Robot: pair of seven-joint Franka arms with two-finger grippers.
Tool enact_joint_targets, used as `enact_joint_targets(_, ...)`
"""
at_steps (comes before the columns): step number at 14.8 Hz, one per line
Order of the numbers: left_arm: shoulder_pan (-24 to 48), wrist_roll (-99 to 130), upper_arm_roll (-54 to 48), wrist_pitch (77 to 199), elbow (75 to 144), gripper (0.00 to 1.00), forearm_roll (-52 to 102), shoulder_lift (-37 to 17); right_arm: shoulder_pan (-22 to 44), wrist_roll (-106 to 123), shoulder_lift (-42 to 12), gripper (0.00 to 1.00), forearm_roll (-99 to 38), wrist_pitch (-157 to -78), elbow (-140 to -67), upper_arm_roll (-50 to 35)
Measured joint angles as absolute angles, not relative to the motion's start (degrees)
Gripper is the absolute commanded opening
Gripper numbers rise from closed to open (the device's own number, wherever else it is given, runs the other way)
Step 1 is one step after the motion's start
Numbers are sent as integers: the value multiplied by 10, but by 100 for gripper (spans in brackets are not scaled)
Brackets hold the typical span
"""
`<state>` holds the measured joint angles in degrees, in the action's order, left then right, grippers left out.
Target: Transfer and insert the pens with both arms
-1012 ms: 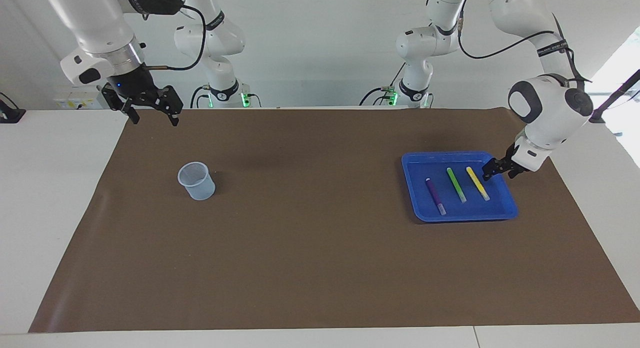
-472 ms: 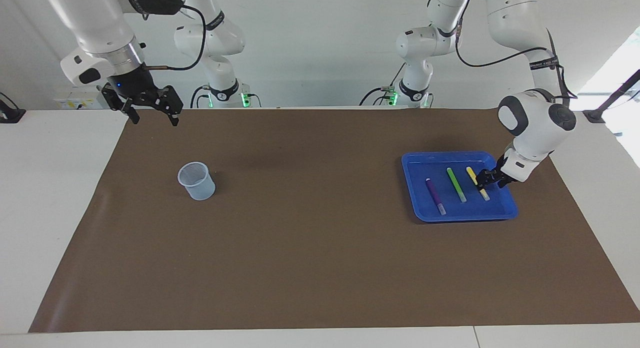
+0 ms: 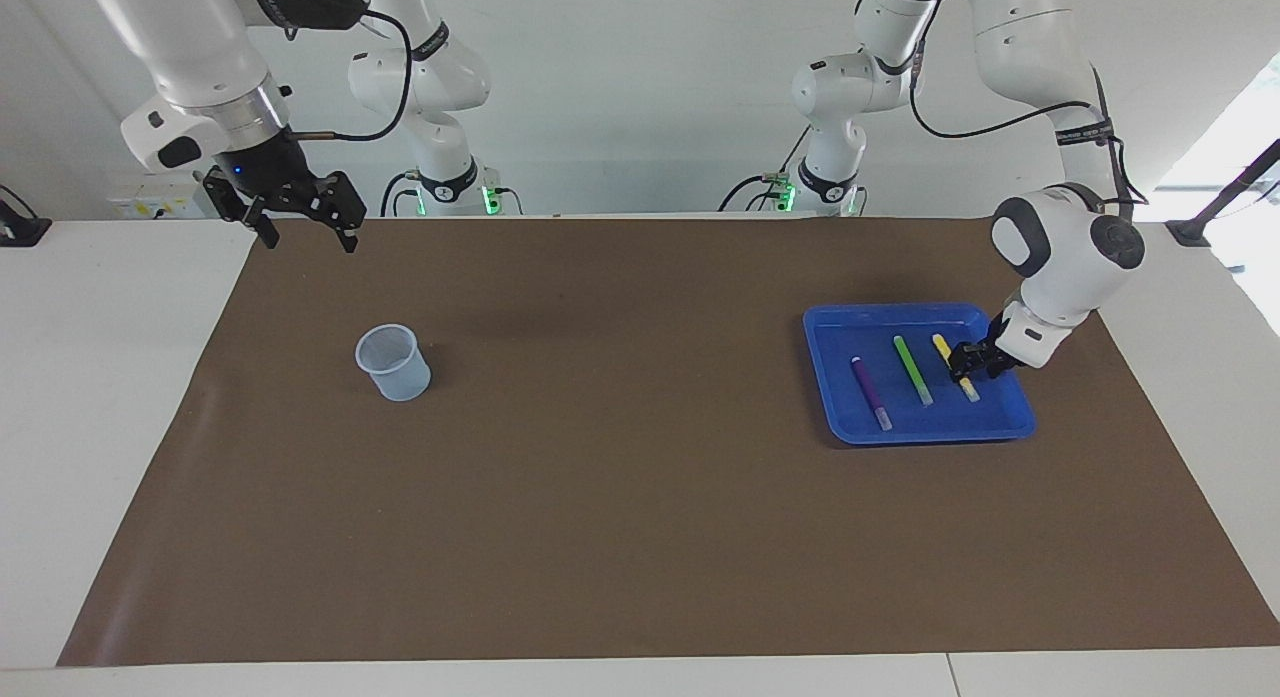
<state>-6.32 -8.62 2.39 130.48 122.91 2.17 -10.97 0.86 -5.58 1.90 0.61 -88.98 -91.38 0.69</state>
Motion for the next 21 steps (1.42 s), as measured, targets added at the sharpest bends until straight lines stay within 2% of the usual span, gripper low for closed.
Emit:
enact_joint_targets(5, -63, -65, 24, 1305, 1245, 53, 22, -110, 8, -56, 19, 100, 6, -890, -914, 7)
enact_joint_targets(7, -63, -62, 24, 1305, 1245, 42, 22, -109, 7, -56, 19, 100, 6, -890, -914, 7)
enact_joint_targets(12, -63, -60, 24, 1304, 1245, 0, 22, -106, 5, -56, 19, 100, 6, -890, -914, 7)
enact_joint_targets(21, -63, -58, 24, 1297, 1239, 0, 22, -106, 5, -56, 19, 100, 6, -890, -914, 7)
